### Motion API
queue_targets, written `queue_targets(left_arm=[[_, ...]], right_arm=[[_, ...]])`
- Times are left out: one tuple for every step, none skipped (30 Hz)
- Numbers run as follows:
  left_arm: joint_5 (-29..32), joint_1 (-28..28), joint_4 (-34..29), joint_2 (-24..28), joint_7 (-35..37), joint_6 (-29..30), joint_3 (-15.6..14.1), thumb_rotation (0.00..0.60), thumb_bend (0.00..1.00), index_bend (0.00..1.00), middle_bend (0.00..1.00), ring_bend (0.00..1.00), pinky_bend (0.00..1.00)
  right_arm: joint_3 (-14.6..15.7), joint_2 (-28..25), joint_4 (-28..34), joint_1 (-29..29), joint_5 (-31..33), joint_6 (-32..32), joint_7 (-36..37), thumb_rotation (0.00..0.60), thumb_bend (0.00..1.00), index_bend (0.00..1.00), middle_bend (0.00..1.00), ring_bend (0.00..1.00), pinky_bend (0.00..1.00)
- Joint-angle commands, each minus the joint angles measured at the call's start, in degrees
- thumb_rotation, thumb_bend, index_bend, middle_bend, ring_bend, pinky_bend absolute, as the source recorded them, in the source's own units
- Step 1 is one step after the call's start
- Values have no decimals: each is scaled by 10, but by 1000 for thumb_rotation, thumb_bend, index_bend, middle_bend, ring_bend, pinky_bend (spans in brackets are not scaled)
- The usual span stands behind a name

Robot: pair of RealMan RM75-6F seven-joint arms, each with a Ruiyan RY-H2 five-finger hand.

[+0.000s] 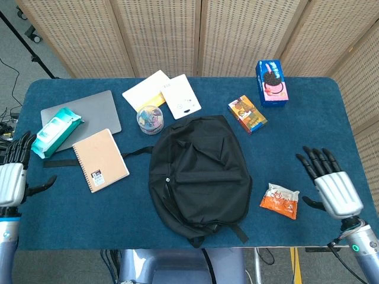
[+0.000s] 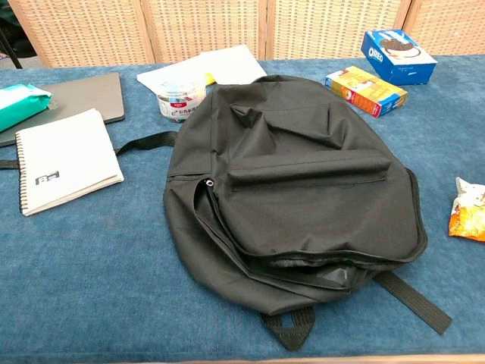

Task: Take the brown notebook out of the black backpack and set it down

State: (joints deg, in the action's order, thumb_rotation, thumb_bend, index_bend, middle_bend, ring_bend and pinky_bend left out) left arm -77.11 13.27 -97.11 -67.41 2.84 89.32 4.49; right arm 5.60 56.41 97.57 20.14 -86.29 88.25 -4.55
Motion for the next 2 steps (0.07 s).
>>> queue_targets(left_arm=[[1, -46, -45, 23, -29, 25, -33, 600, 217, 0, 0, 0, 8], [1, -54, -45, 25, -31, 27, -38, 600, 218, 0, 0, 0, 8]], right_arm=[[-27, 47, -34, -49, 30, 47, 16, 600, 0, 17, 0, 0, 0], [-31, 53, -33, -56, 33, 52, 12, 600, 0, 17, 0, 0, 0]])
